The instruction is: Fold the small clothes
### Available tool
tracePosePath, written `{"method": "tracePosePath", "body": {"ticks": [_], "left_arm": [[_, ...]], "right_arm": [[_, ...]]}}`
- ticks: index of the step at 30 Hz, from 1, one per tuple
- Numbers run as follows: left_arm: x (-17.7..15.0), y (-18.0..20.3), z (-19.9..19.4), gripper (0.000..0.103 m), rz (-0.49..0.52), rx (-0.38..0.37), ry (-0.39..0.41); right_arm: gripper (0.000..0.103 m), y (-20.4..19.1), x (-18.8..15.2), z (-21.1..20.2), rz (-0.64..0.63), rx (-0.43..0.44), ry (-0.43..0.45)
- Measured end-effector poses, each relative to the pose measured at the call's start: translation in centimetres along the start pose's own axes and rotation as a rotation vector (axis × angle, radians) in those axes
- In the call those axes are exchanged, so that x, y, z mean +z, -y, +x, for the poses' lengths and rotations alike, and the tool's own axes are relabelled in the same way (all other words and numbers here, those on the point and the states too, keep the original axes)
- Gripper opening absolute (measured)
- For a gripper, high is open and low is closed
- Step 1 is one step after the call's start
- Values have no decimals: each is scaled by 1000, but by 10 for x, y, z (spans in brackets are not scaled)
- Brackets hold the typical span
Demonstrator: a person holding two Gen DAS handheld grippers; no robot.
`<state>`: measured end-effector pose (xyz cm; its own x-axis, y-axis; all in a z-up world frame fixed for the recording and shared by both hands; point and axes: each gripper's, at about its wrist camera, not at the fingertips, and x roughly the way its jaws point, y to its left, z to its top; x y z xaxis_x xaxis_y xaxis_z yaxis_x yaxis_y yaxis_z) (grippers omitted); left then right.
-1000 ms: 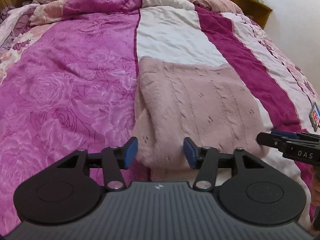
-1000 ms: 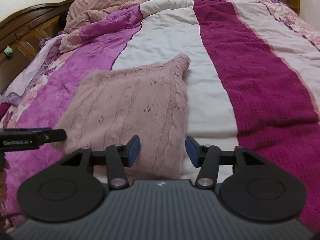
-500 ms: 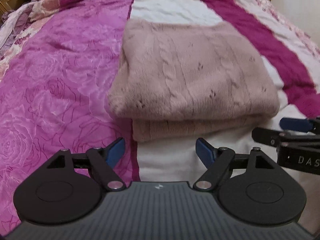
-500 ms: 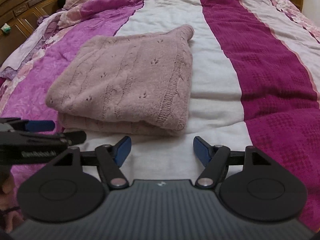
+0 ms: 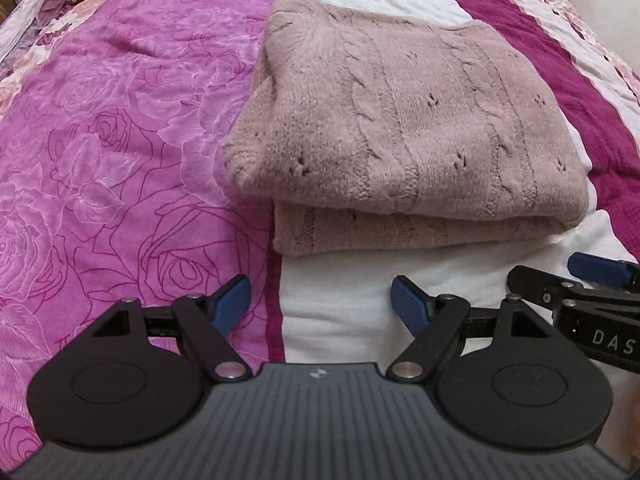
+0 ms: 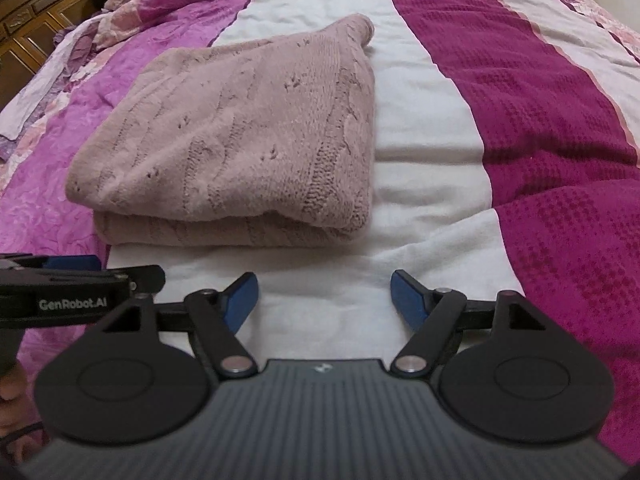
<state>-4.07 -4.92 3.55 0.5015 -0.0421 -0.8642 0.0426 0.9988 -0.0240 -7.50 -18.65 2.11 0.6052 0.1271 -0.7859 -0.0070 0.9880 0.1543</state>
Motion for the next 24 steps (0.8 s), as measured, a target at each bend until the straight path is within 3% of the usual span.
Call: {"method": "tracePosePath", "body": {"ticks": [24], "left_arm": [[-1, 2, 2, 83, 5, 4, 4]], "right_arm": [[75, 0, 1, 4, -1, -9, -16]]}}
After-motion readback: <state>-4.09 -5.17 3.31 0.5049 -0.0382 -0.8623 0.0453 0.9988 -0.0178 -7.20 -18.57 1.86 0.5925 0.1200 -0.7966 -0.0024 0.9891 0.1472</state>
